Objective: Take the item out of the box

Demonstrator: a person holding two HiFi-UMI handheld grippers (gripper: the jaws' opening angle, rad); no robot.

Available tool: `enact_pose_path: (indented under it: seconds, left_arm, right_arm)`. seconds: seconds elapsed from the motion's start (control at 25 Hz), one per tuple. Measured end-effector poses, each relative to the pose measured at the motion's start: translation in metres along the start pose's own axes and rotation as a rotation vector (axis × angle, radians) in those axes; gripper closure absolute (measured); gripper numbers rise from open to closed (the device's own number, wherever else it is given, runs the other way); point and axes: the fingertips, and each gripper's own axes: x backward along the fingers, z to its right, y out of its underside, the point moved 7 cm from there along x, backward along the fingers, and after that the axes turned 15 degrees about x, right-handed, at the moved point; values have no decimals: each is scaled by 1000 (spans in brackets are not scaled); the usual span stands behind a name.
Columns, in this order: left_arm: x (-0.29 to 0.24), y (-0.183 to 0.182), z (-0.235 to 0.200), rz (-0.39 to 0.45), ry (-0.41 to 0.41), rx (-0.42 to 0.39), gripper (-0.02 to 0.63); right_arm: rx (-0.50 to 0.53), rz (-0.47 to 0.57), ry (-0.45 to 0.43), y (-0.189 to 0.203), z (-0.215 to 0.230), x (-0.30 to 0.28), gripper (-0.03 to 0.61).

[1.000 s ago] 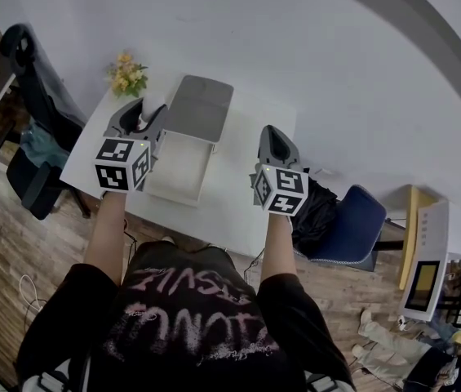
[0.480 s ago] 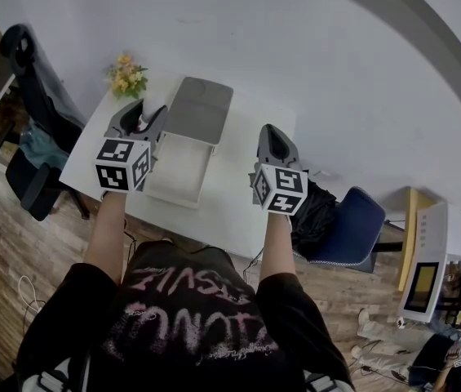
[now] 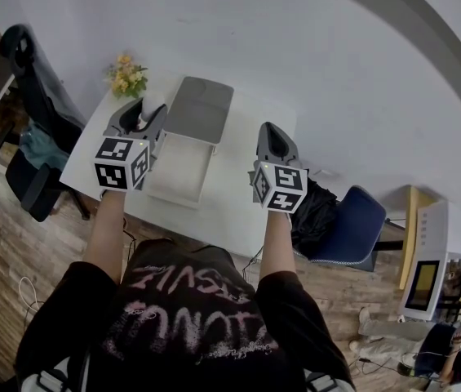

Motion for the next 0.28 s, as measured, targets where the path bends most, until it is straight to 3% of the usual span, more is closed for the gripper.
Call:
enact_pose_path:
  seconds: [0.28]
  left_arm:
    - [1, -2, 0, 9, 5, -10, 436]
  right_arm:
    - [5, 8, 16, -5, 6, 1, 571]
